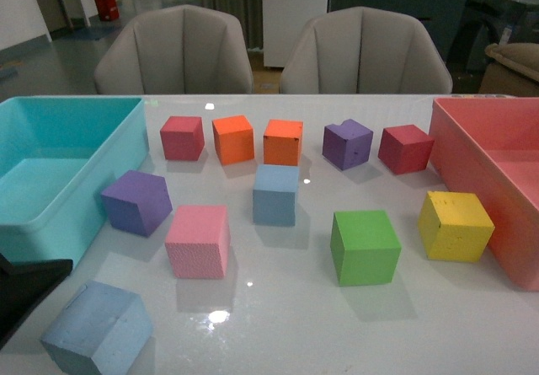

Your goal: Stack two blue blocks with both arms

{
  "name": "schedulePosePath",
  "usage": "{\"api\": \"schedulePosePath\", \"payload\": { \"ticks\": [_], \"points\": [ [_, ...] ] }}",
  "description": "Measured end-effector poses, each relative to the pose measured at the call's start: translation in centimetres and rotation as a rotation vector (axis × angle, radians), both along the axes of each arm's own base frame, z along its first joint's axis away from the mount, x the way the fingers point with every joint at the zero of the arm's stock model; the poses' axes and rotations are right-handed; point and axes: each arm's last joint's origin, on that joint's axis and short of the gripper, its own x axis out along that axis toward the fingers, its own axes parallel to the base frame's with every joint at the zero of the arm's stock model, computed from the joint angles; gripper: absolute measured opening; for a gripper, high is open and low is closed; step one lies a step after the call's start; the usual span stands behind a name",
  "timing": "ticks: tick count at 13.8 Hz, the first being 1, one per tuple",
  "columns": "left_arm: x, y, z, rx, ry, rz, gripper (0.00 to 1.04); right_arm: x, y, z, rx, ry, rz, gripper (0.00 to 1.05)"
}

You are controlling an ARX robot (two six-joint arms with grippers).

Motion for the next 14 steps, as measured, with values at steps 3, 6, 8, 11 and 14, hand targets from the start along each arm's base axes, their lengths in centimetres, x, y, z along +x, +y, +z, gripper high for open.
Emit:
{"api": "schedulePosePath", "payload": {
  "ticks": [3, 6, 8, 11, 14],
  "points": [
    [1.4, -0.9, -1.6, 0.012, 0.089, -0.073, 0.98, 0.0, 0.0, 0.0, 0.0, 0.0, 0.0, 0.98],
    [1.6, -1.7, -3.1, 0.019, 0.154, -0.098, 0.98, 0.0, 0.0, 0.0, 0.0, 0.0, 0.0, 0.98],
    [1.8, -1.9, -3.0, 0.013, 0.147, -0.102, 0.98, 0.0, 0.0, 0.0, 0.0, 0.0, 0.0, 0.98],
    [2.2, -2.5, -3.7, 0.001, 0.167, -0.105, 0.98, 0.0, 0.0, 0.0, 0.0, 0.0, 0.0, 0.98],
    [2.4, -2.8, -4.6, 0.025, 0.178, -0.096, 0.98, 0.0, 0.0, 0.0, 0.0, 0.0, 0.0, 0.98]
  ]
}}
